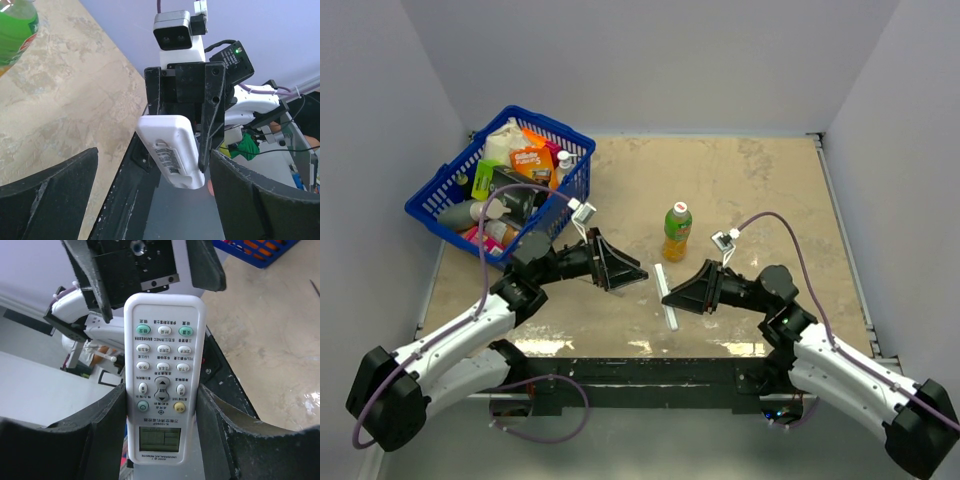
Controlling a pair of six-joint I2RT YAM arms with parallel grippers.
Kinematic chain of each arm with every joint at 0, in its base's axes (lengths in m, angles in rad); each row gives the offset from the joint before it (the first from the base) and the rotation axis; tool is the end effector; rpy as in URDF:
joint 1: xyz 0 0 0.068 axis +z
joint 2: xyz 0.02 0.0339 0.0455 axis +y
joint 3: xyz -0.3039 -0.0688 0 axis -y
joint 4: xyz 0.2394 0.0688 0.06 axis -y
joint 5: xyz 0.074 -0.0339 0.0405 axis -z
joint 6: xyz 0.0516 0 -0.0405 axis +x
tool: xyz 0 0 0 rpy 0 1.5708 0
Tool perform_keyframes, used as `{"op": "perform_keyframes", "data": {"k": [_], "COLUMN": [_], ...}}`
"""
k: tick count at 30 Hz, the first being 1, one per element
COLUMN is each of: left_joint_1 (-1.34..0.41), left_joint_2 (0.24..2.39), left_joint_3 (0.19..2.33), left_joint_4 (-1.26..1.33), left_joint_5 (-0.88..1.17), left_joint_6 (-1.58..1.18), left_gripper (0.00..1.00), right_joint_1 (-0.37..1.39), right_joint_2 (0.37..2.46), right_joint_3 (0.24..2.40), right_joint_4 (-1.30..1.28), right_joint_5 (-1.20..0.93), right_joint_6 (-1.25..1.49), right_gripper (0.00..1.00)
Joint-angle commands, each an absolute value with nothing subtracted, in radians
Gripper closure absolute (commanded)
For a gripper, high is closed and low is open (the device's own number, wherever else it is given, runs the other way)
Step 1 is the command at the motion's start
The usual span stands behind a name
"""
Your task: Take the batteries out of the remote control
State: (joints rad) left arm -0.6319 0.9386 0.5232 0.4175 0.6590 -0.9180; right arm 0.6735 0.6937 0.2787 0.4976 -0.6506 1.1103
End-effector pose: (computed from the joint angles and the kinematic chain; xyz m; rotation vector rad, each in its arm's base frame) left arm 0.1415 -0.1427 0.3172 0.3456 1.8258 -1.6620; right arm 0.0933 0.1144 0.2757 -0.2439 1.8264 1.8291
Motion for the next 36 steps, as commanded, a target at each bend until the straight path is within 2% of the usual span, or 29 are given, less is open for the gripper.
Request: {"op": "perform_keyframes", "data": {"k": [1,9,12,15,16,21,22,24,27,30,33,36], "left_joint_1": [-0.656,-0.699,-0.703,-0.703,-0.703,-0.703,-0.703,-0.703,-0.703,-0.703,-0.703,-0.703], "left_joint_2": [0.971,1.046,1.051,1.04,1.035,1.017,1.017,1.023,1.017,1.014,1.04,1.094], "left_joint_3": [0.522,0.538,0.534,0.526,0.523,0.491,0.492,0.503,0.534,0.59,0.659,0.724], "left_joint_4": [0.566,0.64,0.663,0.655,0.644,0.646,0.64,0.595,0.502,0.367,0.168,-0.048], "left_joint_5": [0.672,0.681,0.696,0.699,0.695,0.669,0.669,0.669,0.643,0.58,0.496,0.388], "left_joint_6": [-0.962,-1.005,-1.022,-1.034,-1.035,-1.08,-1.083,-1.075,-1.04,-0.987,-0.908,-0.858], "left_gripper": [0.04,0.11,0.22,0.42,0.53,0.74,0.86,1.0,1.0,1.0,1.0,1.0], "right_joint_1": [0.699,0.758,0.772,0.773,0.772,0.773,0.772,0.772,0.772,0.772,0.773,0.772], "right_joint_2": [0.706,0.802,0.813,0.805,0.805,0.796,0.795,0.79,0.772,0.749,0.727,0.721], "right_joint_3": [0.344,0.354,0.354,0.347,0.345,0.345,0.348,0.353,0.377,0.409,0.443,0.463], "right_joint_4": [0.592,0.658,0.67,0.644,0.638,0.572,0.56,0.513,0.424,0.307,0.204,0.112], "right_joint_5": [-0.66,-0.643,-0.623,-0.594,-0.589,-0.557,-0.551,-0.531,-0.497,-0.463,-0.428,-0.396], "right_joint_6": [1.114,1.097,1.097,1.082,1.074,1.043,1.032,1.023,0.993,0.942,0.894,0.836], "right_gripper": [0.64,0.64,0.64,0.63,0.62,0.6,0.59,0.48,0.29,0.18,0.1,0.1]}}
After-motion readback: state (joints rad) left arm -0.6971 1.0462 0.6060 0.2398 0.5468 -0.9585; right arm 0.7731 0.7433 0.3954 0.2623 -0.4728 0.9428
